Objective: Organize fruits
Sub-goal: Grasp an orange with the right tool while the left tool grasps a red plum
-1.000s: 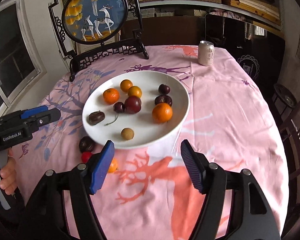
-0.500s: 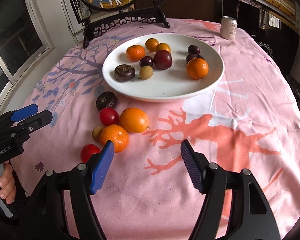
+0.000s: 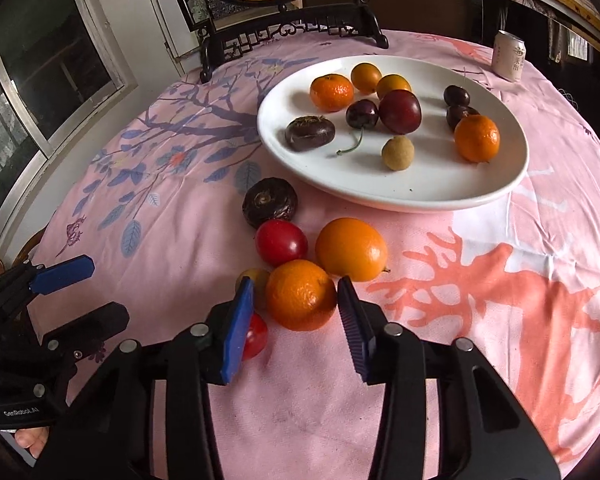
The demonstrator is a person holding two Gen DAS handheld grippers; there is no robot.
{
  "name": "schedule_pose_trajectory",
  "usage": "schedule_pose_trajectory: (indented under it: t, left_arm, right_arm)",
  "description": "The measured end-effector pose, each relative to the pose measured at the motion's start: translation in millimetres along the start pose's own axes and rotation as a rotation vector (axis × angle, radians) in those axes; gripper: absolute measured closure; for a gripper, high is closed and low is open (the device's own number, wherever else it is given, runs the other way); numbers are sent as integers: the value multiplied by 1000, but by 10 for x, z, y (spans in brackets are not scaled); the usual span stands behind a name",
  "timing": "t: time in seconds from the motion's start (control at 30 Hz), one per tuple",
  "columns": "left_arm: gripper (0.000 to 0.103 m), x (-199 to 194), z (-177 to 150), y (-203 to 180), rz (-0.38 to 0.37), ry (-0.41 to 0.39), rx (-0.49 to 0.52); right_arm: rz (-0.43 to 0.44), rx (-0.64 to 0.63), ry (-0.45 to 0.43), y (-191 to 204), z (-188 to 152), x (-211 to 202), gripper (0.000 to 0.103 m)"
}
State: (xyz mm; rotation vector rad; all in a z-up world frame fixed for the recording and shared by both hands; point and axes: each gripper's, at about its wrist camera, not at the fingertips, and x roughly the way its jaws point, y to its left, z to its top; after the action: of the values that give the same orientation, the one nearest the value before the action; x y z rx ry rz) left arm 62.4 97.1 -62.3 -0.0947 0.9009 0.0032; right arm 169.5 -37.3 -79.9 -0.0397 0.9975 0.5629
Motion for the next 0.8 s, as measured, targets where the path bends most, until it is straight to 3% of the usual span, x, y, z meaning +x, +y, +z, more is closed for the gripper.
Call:
schedule_pose_trajectory:
  t: [0.4,0.67,0.73,0.8]
  left_arm:
    - [29,236,-19,-521,-22,62,103]
    - [29,447,37,-691,-22,87,114]
    - [33,513,64,-676,-27,103,99]
    - [48,560,75,-659,-58,126,84]
  right_arm:
    - [-84,71,5,-469,-452,-448,67]
    - [-18,83,20,-534,-584,-385,64]
    - [-28,67,11,-505,-563,-372,64]
    - [-30,65,12,-494,-543,-372,64]
